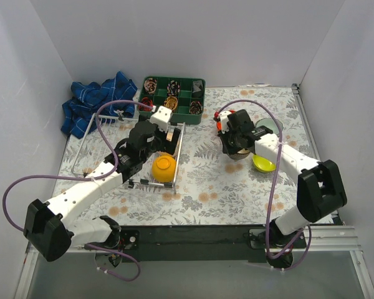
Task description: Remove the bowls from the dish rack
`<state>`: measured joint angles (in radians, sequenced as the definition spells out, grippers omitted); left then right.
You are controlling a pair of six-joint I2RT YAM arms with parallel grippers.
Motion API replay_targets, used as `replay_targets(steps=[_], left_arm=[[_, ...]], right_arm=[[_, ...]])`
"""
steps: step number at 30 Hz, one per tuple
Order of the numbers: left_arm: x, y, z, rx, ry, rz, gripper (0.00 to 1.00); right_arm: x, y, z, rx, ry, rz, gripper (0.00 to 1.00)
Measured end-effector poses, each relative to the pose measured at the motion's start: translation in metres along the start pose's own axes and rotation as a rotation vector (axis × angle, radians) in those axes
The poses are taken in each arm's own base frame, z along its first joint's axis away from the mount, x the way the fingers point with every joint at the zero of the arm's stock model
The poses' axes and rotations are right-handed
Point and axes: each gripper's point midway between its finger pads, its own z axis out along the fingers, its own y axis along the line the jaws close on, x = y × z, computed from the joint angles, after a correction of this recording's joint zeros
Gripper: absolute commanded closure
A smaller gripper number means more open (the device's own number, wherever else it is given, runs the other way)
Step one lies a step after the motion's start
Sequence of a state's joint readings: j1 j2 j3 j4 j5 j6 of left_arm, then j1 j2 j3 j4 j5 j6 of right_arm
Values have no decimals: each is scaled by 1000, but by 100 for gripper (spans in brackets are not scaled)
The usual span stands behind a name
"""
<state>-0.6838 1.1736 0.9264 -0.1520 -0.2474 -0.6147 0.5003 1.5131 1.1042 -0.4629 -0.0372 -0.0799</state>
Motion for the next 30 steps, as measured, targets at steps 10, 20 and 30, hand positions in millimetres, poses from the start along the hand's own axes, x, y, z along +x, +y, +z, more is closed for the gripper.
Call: replay_targets(steps=[10, 20, 30], left_arm=[[16, 19, -2, -66, 101, -216, 2], [39, 19, -7, -88, 194, -337, 2], [65, 20, -3, -96, 305, -498, 2]], right_arm=[[0, -6, 59, 191, -32, 15, 96], [1, -2, 76, 279, -73, 31, 48], [-5, 17, 49, 232, -122, 59, 26]])
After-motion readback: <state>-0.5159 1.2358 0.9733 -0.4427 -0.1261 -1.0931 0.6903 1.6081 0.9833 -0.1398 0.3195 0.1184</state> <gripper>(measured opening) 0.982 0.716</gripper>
